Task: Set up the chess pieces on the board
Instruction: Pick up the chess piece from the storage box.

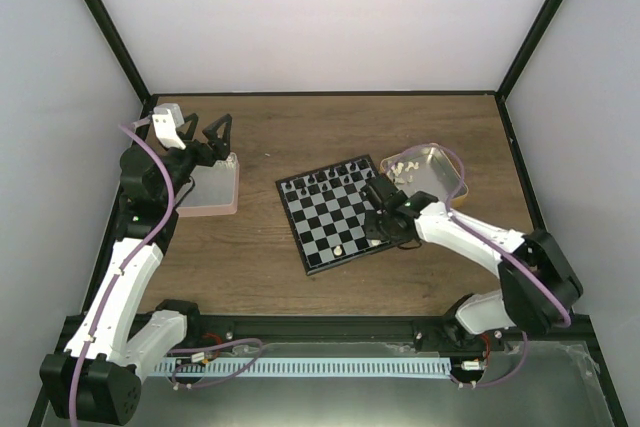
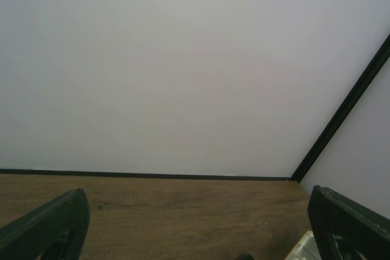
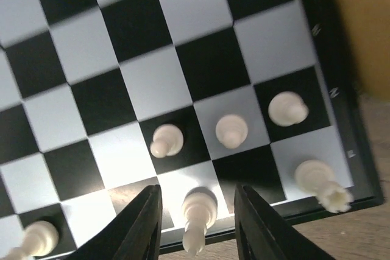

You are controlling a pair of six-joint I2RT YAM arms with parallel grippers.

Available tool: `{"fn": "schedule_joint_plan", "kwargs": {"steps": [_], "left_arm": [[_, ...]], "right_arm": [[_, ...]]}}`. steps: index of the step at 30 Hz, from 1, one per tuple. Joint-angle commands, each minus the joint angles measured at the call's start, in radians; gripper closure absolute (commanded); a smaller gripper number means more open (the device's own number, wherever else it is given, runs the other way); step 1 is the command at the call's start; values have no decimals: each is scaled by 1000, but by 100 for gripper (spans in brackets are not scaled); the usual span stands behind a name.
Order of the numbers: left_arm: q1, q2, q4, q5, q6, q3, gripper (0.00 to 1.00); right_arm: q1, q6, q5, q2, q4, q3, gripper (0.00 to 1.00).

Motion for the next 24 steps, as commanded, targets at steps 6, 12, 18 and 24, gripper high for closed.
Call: {"fn": "schedule_joint_plan", "kwargs": {"steps": [6, 12, 18, 24], "left_arm": [[5, -10, 32, 11, -6, 2, 0], [6, -10, 30, 7, -3, 2, 0], [7, -12, 27, 3, 0, 4, 0], [7, -9, 28, 3, 0, 3, 0]], "right_arm": [[-108, 20, 212, -98, 37, 121, 64], [-292, -43, 181, 10, 144, 183, 65], [-416, -108, 139, 168, 224, 244, 68], [-486, -169, 43, 322, 257, 320, 71]]}}
